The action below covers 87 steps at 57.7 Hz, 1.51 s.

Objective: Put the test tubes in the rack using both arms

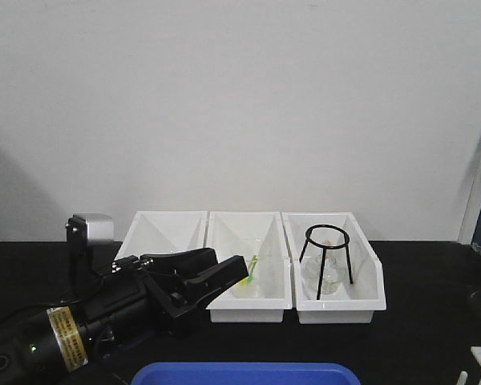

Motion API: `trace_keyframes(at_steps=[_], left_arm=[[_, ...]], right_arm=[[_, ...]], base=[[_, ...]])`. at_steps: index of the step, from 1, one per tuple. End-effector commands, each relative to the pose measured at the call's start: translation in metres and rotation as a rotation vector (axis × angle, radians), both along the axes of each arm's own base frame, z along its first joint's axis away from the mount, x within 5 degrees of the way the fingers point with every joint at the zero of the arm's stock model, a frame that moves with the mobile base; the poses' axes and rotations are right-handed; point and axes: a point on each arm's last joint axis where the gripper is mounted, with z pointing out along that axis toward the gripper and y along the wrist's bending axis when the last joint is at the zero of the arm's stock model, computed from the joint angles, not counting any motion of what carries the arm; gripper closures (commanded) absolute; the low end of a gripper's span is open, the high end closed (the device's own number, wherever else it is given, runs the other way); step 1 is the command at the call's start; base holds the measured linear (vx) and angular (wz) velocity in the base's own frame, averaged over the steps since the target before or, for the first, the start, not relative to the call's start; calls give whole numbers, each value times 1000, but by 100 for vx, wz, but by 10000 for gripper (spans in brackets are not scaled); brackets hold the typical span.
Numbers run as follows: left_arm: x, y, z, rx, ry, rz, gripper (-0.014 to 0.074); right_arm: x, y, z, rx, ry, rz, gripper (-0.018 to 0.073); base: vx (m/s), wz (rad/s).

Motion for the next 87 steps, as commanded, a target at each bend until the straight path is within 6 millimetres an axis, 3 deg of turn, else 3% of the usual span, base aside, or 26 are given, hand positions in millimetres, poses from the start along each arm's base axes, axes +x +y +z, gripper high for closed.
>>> trace_keyframes(at_steps=[1,27,38,55,68,76,87], left_arm=[[-6,0,28,-110,-81,-24,91],[-6,0,28,-110,-81,-24,91],[-6,0,28,-110,-81,-24,91],[-6,0,28,-110,-81,-24,91],[-6,0,28,-110,-81,-24,91],[-6,0,28,-110,-81,-24,91],[-6,0,28,-110,-82,-24,91]], right_arm=[[3,-3,15,-44,-117,-16,566],[11,-4,-4,-41,-27,-16,537],[12,-5,-4,-54,-48,-24,423],[12,-5,-4,-52,-44,-23,102],[12,-4,-4,-51,-41,-23,52],[9,-4,3,-56,-76,-22,52],[8,2,41,-69,-80,52,52]], base=[[0,0],[0,0],[0,0],[0,0],[0,0],[0,0],[0,0]])
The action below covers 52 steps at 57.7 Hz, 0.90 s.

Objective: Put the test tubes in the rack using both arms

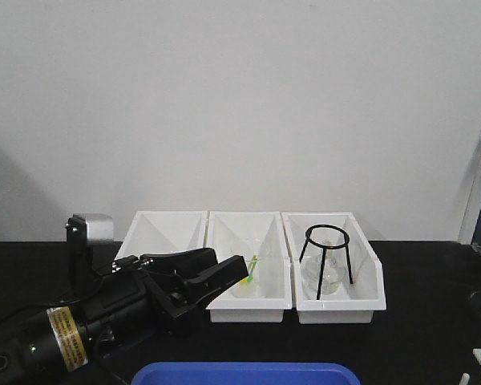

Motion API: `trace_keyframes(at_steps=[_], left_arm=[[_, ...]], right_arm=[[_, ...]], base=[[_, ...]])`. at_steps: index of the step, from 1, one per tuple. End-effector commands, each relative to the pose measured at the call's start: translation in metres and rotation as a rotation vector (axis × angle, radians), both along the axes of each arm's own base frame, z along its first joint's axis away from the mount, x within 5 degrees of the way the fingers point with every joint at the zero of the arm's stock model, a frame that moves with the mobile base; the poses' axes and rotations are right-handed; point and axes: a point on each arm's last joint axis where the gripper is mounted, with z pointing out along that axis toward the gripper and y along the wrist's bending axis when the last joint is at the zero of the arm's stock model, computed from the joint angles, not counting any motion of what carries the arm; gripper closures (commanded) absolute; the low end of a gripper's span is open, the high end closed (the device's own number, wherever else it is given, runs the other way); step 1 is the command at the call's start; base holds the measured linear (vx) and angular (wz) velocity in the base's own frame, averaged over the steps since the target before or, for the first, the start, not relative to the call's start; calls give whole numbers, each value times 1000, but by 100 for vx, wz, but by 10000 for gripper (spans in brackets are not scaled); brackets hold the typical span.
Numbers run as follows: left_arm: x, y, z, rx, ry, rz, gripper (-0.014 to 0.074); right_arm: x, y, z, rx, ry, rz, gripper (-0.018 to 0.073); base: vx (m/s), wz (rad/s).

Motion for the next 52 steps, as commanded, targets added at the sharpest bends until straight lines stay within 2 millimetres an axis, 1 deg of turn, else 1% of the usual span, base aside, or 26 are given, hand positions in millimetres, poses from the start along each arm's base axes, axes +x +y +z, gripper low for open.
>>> trace_keyframes(at_steps=[1,4,8,10,14,18,22,27,32,36,41,46,52], left_arm=[[-6,0,28,-110,-82,-24,91],[-6,0,28,-110,-82,-24,91],[-6,0,28,-110,-82,-24,91],[-6,0,28,-109,-83,-24,91],[-6,0,28,-98,-102,-19,91],[-4,2,29,-78,-138,14,91],[-3,6,33,-47,-174,71,91],[-6,16,43,37,-248,173,91],[-16,31,60,158,-339,283,91],[-28,43,75,236,-393,349,91],[-49,60,92,303,-430,408,93],[-71,74,100,322,-454,433,106],[-95,88,97,315,-463,446,143]], right_arm=[[5,1,37,-63,-93,38,52],[5,4,56,-78,-97,75,52],[2,7,87,-105,-144,111,52],[-1,8,105,-124,-188,121,52],[-10,11,132,-163,-248,141,52],[-19,13,154,-176,-287,161,52],[-29,17,168,-170,-288,191,52],[-40,20,174,-163,-276,218,52],[-49,22,174,-161,-268,233,52],[-52,23,173,-156,-257,243,54],[-53,23,173,-156,-256,245,57],[-53,23,173,-156,-257,245,62],[-53,23,173,-156,-257,245,65]], base=[[0,0],[0,0],[0,0],[0,0],[0,0],[0,0],[0,0],[0,0],[0,0],[0,0],[0,0],[0,0],[0,0]])
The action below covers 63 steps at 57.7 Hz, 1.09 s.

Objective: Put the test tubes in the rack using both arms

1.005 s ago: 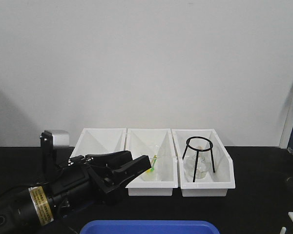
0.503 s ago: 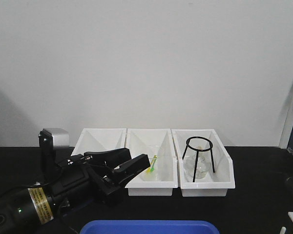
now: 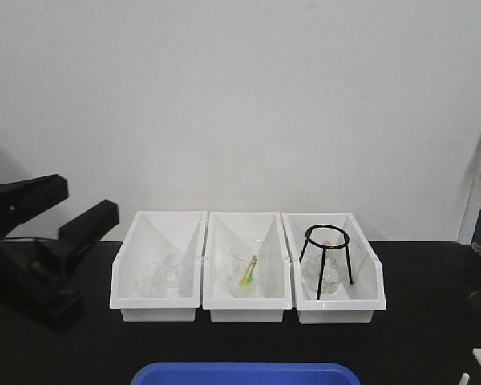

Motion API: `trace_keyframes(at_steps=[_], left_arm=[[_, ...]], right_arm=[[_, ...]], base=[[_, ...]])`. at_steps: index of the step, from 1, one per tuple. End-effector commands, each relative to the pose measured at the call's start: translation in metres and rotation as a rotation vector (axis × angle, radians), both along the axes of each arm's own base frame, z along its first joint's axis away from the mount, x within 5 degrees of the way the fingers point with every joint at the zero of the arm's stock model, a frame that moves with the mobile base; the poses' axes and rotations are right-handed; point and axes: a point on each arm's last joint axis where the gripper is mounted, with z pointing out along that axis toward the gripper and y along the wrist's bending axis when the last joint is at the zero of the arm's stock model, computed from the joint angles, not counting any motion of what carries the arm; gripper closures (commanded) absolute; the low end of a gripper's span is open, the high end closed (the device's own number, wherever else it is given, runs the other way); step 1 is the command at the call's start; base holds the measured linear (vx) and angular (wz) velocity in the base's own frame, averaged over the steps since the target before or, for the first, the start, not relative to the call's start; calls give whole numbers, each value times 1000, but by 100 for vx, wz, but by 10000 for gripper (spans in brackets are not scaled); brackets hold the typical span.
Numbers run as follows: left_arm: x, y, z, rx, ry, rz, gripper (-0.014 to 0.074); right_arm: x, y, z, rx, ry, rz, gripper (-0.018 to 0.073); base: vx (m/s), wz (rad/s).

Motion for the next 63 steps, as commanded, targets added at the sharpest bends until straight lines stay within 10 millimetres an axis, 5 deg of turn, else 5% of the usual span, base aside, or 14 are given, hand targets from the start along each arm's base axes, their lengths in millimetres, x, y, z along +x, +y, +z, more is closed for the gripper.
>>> trace_keyframes(at_steps=[1,15,36,53,63], left_arm=[[-25,12,14,-56,-81,-9,152],[-52,31,-5,-21,-21,32,250],[-53,33,-9,-1,12,48,337],[-57,37,-10,15,33,66,613],[-72,52,-12,128,44,129,619]], right_arm=[[-2,-3,19,-21,-108,-32,65],[-2,-3,19,-21,-108,-32,65],[-2,-3,19,-21,-108,-32,65],[-2,-3,19,-21,-108,-32,65],[-2,-3,19,-20,-108,-32,65]], base=[[0,0],[0,0],[0,0],[0,0],[0,0]])
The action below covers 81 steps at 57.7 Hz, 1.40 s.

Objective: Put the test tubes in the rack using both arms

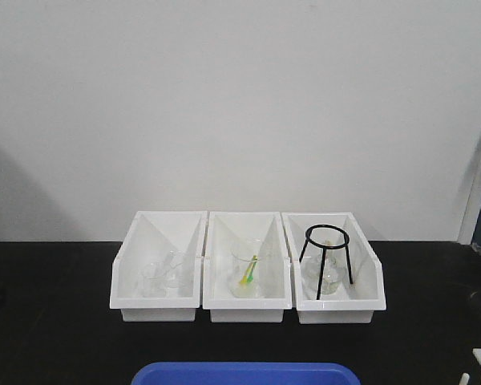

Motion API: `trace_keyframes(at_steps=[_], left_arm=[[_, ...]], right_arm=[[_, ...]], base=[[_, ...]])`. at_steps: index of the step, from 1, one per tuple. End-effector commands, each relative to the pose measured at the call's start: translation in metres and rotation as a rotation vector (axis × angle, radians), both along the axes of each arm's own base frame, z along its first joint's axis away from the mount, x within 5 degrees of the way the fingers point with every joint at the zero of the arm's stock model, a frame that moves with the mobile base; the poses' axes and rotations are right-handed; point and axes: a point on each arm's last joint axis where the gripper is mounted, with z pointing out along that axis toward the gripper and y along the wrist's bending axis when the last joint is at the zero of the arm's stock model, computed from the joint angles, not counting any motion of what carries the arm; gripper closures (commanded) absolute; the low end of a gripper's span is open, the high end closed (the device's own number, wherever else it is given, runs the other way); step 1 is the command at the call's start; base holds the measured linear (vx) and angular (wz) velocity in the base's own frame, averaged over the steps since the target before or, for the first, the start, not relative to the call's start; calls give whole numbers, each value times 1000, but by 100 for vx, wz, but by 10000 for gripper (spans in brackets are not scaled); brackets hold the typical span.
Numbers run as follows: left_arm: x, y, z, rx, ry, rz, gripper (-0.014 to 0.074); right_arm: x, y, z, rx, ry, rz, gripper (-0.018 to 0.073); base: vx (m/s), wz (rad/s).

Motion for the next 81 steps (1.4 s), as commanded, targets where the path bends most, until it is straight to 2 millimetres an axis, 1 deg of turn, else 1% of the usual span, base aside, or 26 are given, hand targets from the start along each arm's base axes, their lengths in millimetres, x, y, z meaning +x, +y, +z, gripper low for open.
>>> trace_keyframes(at_steps=[1,6,10,15,23,34,39,45,50,81], left_arm=[[-10,7,13,1,-67,12,619],[-18,18,5,-5,-98,63,619],[-26,27,-7,-38,-134,106,619],[-37,37,-27,-83,-170,172,619],[-53,50,-67,-183,-188,293,619],[-64,59,-109,-208,-189,413,618],[-66,61,-126,-207,-186,440,618],[-67,62,-148,-260,-169,455,618],[-67,62,-152,-279,-122,462,617],[-67,62,-152,-279,-125,461,617]], right_arm=[[-2,-3,19,-19,-111,-33,65],[-2,-3,19,-19,-111,-33,65],[-2,-3,19,-19,-111,-33,65],[-2,-3,19,-19,-111,-33,65],[-2,-3,19,-19,-111,-33,65],[-2,-3,19,-19,-111,-33,65],[-2,-3,19,-19,-111,-33,65],[-2,-3,19,-19,-111,-33,65],[-2,-3,19,-18,-110,-33,65],[-2,-3,19,-17,-110,-33,65]], base=[[0,0],[0,0],[0,0],[0,0],[0,0],[0,0],[0,0],[0,0],[0,0],[0,0]])
